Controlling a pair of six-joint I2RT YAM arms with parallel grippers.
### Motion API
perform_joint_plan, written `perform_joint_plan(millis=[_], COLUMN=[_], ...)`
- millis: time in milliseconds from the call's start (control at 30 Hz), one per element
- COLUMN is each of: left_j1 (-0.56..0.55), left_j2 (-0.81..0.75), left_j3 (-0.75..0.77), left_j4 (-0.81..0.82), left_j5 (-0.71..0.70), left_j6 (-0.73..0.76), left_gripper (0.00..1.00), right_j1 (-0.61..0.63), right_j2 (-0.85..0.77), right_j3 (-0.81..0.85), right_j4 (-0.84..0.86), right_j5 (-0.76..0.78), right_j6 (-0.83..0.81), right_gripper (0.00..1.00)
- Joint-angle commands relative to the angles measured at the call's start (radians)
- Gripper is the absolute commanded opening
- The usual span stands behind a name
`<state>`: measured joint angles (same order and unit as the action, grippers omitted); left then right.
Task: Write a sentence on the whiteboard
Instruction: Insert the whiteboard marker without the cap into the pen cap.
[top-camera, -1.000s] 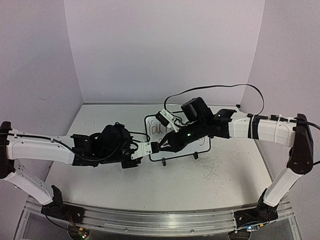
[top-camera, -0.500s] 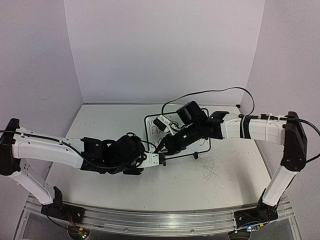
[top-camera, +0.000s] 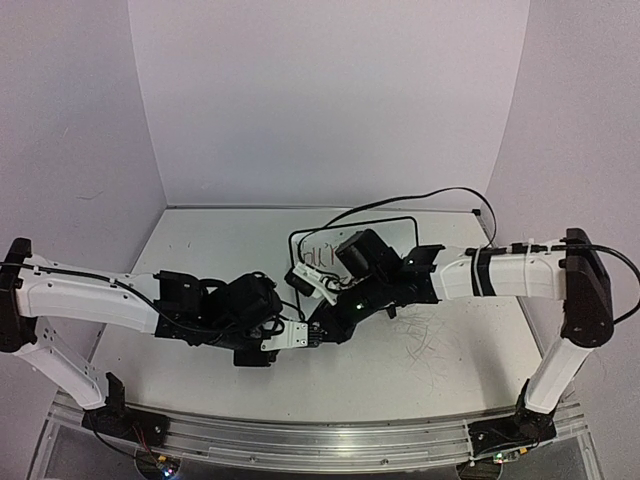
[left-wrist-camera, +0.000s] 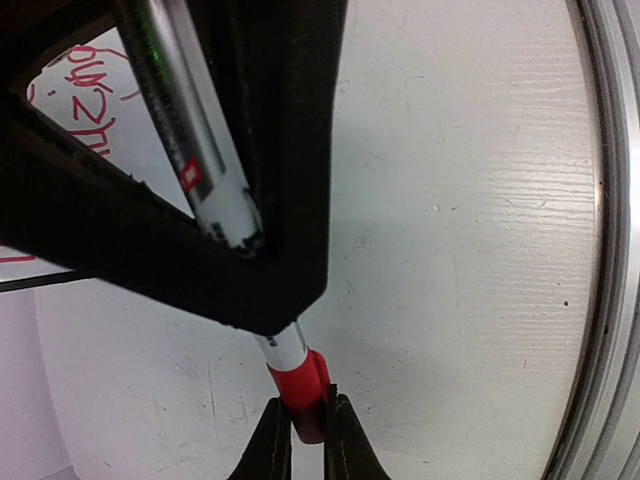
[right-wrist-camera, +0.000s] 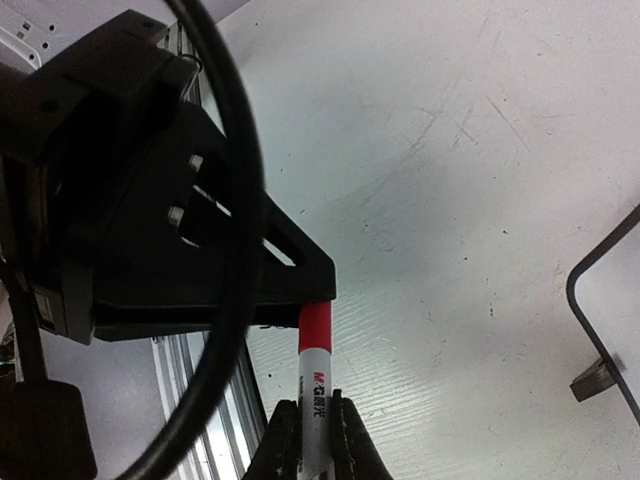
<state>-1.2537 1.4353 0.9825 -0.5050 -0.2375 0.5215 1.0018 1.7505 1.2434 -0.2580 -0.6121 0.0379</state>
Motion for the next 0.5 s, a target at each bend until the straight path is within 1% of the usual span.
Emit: perform_joint_plan(millis=[0,67,200,300,467], left_j1=[-0.045,-0.045,-0.045,-0.045,-0.045], left_j2=[-0.068,-0.074,-0.096,-0.104,-0.104], left_j3=[0.139,0.122,0.078,0.06,0.034], left_j4=[0.39,0.407,0.474,0.5,0.5], left_j5=[0.171,0.141,0.1,0.076,0.052], left_j6=[0.022,0.023,0.019,0.019,0.009], left_gripper=[0.0,0.0,0.0,0.0,0.0], right_j1=[0.049,0.051,0.051,0.05,0.035], right_j2=[0.073,0.077,0.07,0.075,0.063], right_j3=[0.075,0.071,0.048,0.042,0.021], right_j4=[0.185,0.234,0.309,0.325,0.316], right_j5=[-0.051,-0.131,-0.184,-0.178,-0.121], right_j6=[0.06,0.161,0.293,0.355,0.379], right_gripper=[0.0,0.0,0.0,0.0,0.0])
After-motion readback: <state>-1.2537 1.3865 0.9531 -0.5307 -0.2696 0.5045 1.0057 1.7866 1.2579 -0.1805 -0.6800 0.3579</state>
